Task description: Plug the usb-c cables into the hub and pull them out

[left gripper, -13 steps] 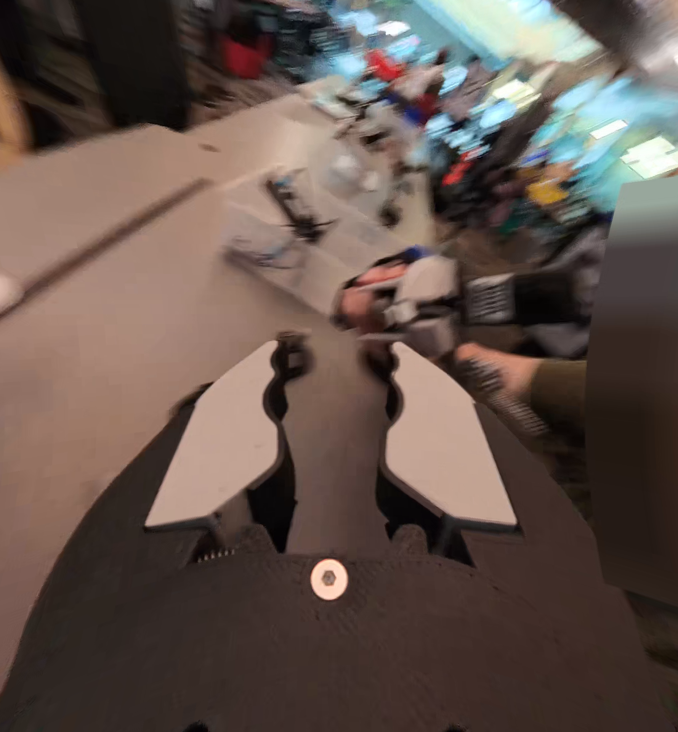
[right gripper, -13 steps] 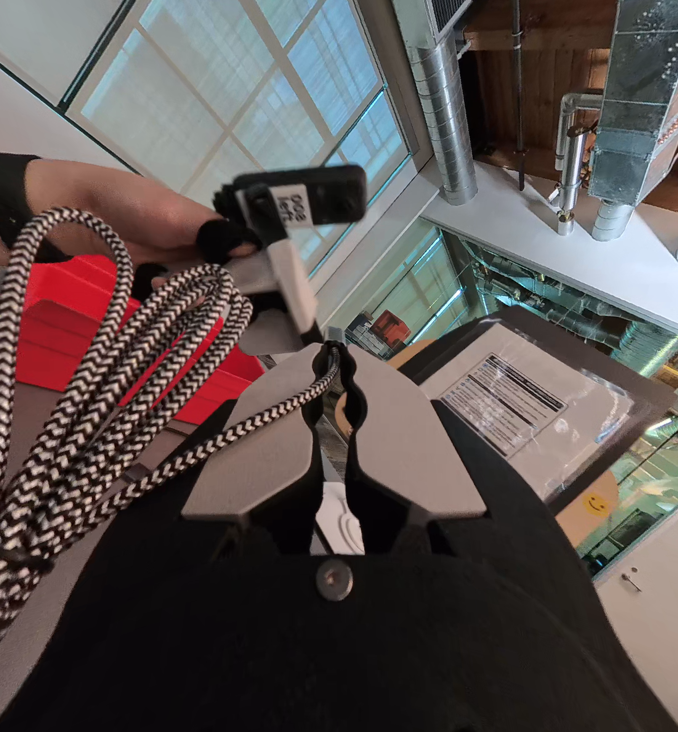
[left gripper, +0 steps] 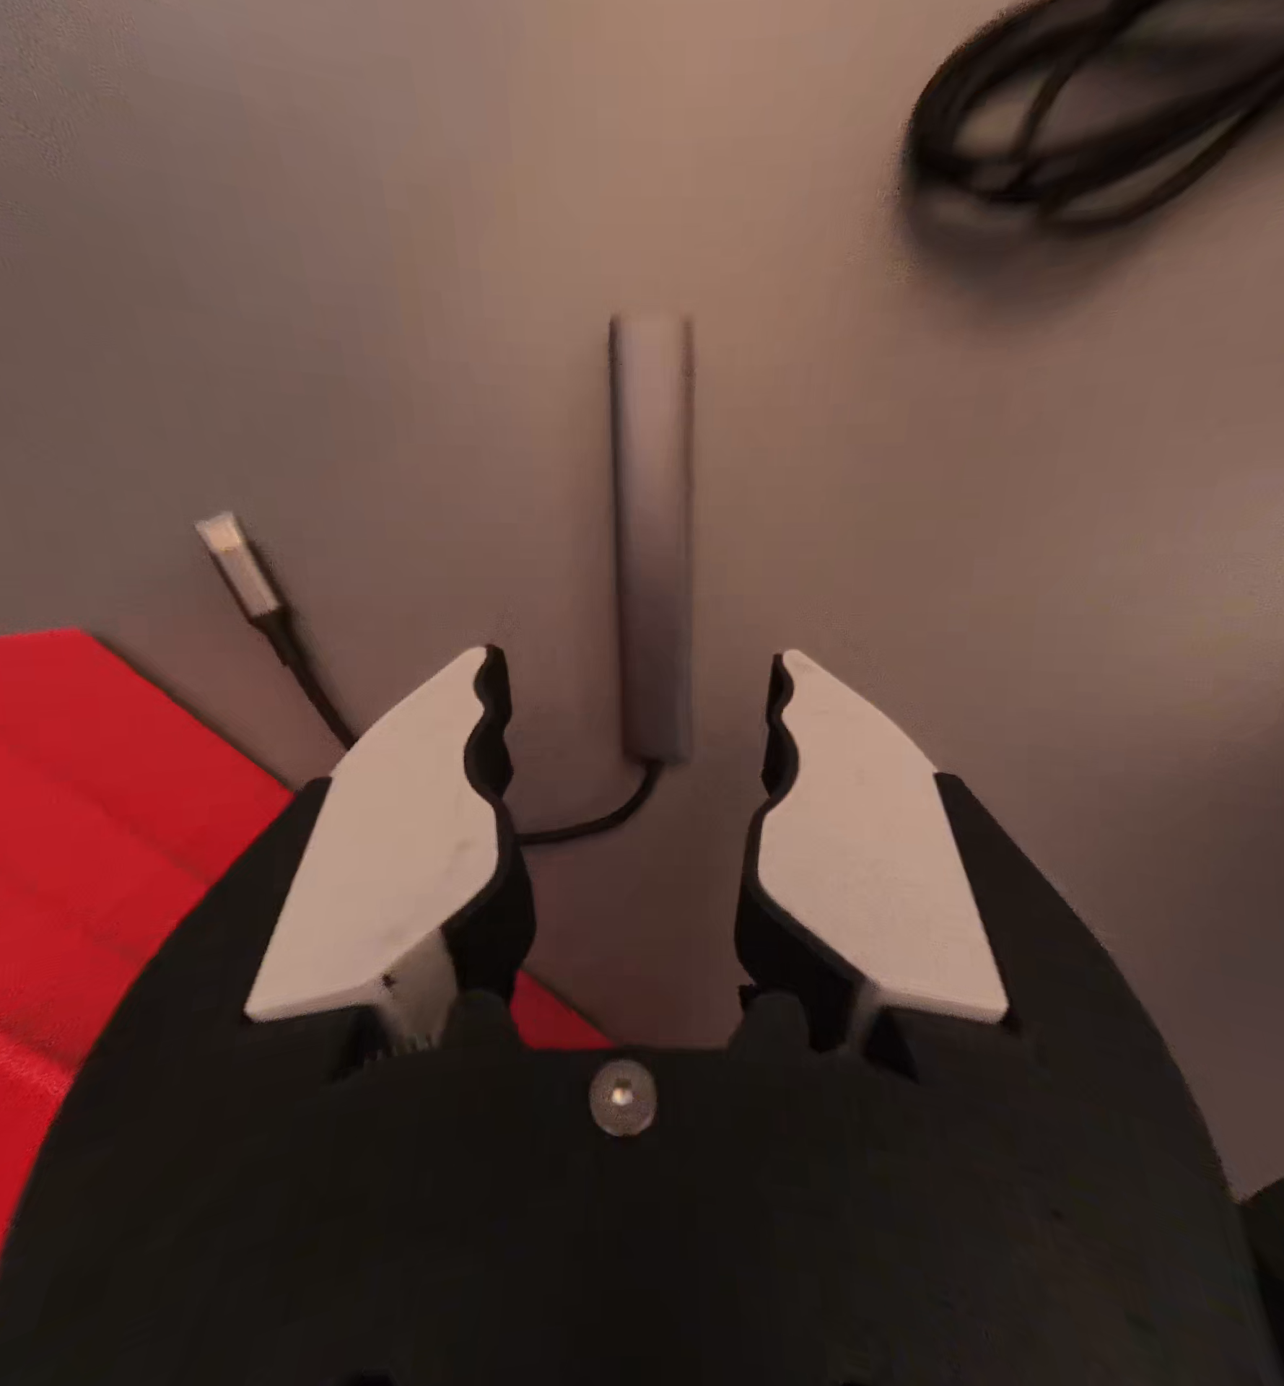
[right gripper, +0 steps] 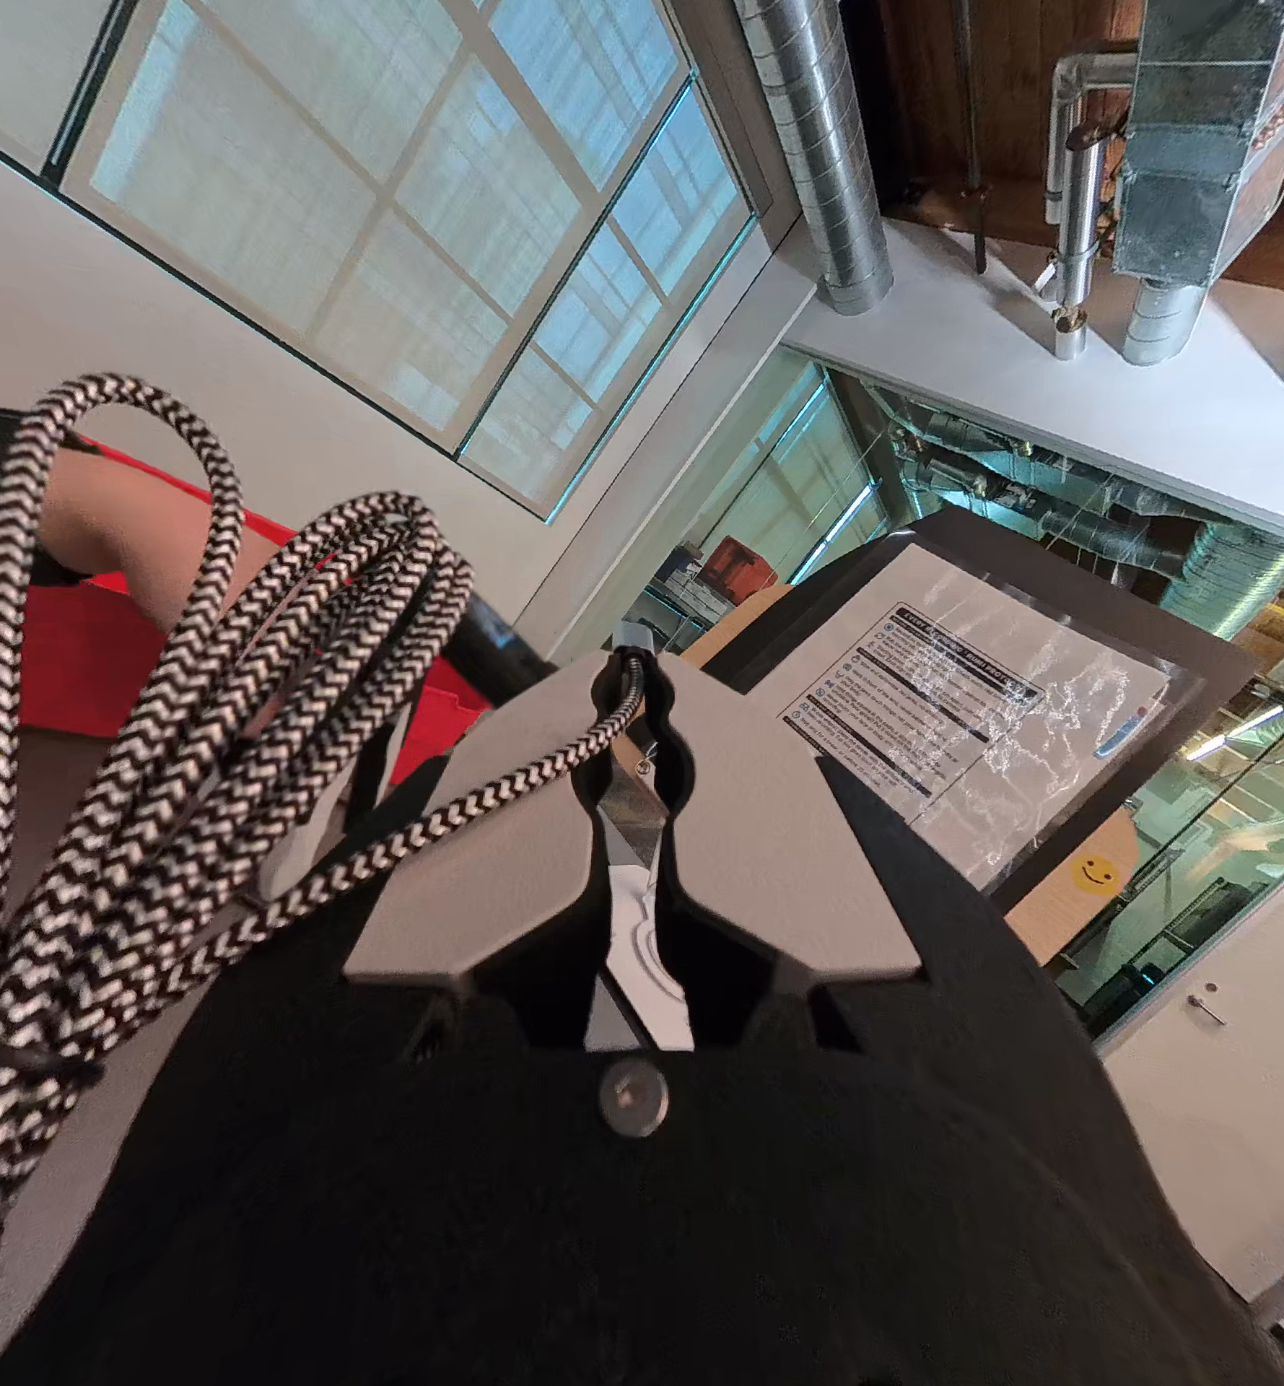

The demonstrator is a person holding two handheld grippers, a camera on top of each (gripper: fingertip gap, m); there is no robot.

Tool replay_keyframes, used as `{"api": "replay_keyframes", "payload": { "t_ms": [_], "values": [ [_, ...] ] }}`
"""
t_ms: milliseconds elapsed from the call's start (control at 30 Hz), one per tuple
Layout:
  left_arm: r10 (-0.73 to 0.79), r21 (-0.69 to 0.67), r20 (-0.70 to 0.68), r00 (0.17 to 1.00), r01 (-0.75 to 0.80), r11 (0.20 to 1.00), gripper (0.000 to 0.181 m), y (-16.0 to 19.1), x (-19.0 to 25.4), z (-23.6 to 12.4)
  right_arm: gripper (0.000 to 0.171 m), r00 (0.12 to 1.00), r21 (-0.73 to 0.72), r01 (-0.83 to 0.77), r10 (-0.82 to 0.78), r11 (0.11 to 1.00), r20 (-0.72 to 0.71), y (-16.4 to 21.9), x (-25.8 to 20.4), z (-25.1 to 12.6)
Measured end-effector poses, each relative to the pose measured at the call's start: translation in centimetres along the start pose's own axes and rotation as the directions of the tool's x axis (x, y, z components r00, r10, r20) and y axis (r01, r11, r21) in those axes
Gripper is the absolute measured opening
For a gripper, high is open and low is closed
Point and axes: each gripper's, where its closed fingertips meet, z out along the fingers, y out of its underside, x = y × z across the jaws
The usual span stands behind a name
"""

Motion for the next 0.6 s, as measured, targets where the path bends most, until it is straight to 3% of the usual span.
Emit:
{"api": "replay_keyframes", "payload": {
  "t_ms": [33,167,300,333,367,400,600],
  "values": [
    [0.008,-0.059,0.031,0.999,-0.006,0.998,0.067,0.8,-0.4,0.8,0.006,1.000,-0.004,0.008,-0.008,1.000,0.000,0.0,0.0,0.1],
    [0.044,-0.190,0.044,0.998,-0.034,0.981,0.064,2.4,-0.4,2.9,0.006,1.000,-0.015,0.015,-0.015,1.000,0.010,0.0,-0.2,0.2],
    [-0.004,-0.167,-0.005,1.000,0.003,0.986,0.050,1.8,0.2,3.2,0.006,1.000,-0.034,0.010,-0.009,0.999,0.020,0.2,-0.3,0.3],
    [-0.003,-0.158,-0.007,1.000,0.002,0.988,0.044,1.6,0.2,3.2,0.006,1.000,-0.039,0.010,-0.009,0.999,0.023,0.3,-0.3,0.3],
    [0.001,-0.144,-0.015,1.000,-0.003,0.990,0.025,1.5,0.3,3.2,0.006,1.000,-0.044,0.007,-0.005,0.999,0.030,0.4,-0.4,0.4],
    [0.007,-0.137,-0.020,1.000,-0.009,0.990,0.021,1.4,0.4,3.2,0.006,0.999,-0.048,0.003,-0.001,0.999,0.033,0.5,-0.4,0.4],
    [-0.002,-0.115,-0.018,1.000,0.000,0.993,0.023,1.4,0.2,3.2,0.007,0.999,-0.063,0.003,0.000,0.998,0.046,0.8,-0.6,0.6]
  ]
}}
